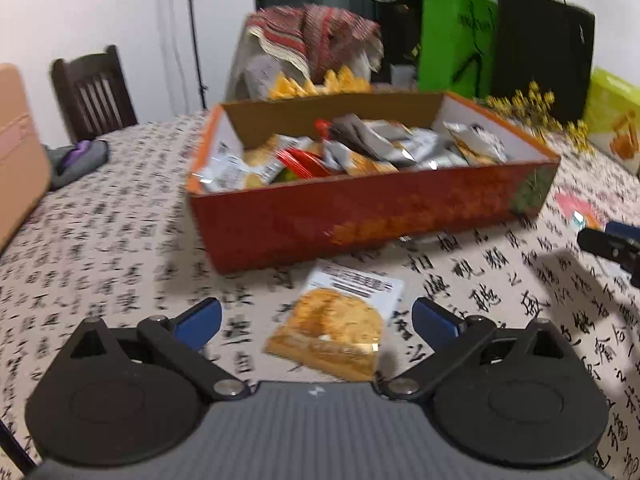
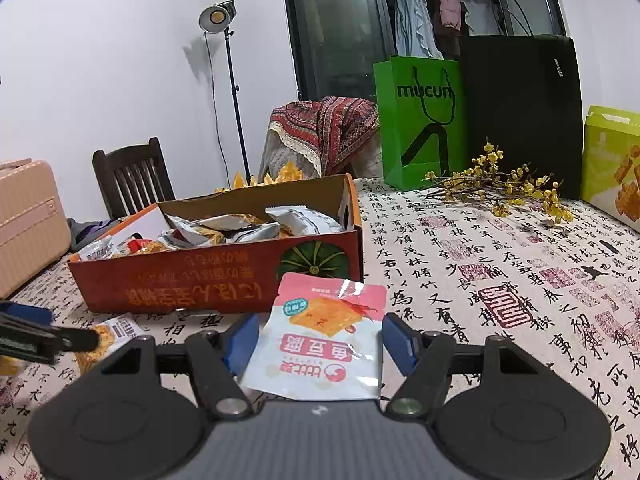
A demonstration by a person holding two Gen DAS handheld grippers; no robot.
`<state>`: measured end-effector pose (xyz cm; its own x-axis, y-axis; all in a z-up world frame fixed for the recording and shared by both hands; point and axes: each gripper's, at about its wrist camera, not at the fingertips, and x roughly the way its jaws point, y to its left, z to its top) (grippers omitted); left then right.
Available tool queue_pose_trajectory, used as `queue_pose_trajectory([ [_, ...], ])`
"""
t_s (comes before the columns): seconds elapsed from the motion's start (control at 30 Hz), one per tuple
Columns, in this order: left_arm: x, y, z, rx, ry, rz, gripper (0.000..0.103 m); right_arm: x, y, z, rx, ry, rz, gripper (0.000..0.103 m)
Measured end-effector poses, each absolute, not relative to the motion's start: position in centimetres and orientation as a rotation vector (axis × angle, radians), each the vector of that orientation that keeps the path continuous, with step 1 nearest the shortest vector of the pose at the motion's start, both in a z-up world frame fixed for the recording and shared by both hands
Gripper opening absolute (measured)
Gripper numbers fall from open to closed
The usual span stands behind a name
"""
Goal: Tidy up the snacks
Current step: 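Grasp the last pumpkin-seed oat crisp packet with the left tool, then carry both held packets into the box and open both tools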
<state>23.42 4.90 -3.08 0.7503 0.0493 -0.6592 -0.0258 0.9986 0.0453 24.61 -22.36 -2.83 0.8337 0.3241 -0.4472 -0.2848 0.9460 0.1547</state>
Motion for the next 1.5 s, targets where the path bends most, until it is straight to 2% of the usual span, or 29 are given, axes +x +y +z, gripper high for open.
queue_pose_trajectory([
  [0.3,24.8,5.4,-4.8,-0.009,0.771,0.045,0.101,24.5,-22.4,-2.8,0.085,0.483,0.329,0.068],
  [0.37,24.5,5.5,-4.6,-0.017,0.76,0.049,0.092,24.5,-22.4,-2.8,0.084,0.483,0.33,0.068],
  [0.43,24.3,5.5,-4.3,-0.022,0.742,0.043,0.068,24.4,-22.4,-2.8,0.083,0.481,0.331,0.068],
  [0.53,24.0,5.1,-4.0,-0.028,0.728,0.023,0.056,24.4,-22.4,-2.8,0.083,0.479,0.33,0.068],
  [0.63,23.3,4.6,-3.8,-0.024,0.706,0.013,0.051,24.4,-22.4,-2.8,0.083,0.477,0.33,0.068],
  [0.93,21.5,4.0,-2.4,-0.035,0.633,0.004,0.051,24.2,-22.1,-2.7,0.069,0.466,0.332,0.068],
  [1.17,20.8,3.8,0.8,-0.066,0.53,0.006,0.051,23.6,-21.8,-0.7,0.055,0.408,0.342,0.068],
  [1.5,25.6,3.6,5.1,-0.125,0.443,0.066,0.051,28.0,-19.7,4.1,0.022,0.349,0.346,0.068],
])
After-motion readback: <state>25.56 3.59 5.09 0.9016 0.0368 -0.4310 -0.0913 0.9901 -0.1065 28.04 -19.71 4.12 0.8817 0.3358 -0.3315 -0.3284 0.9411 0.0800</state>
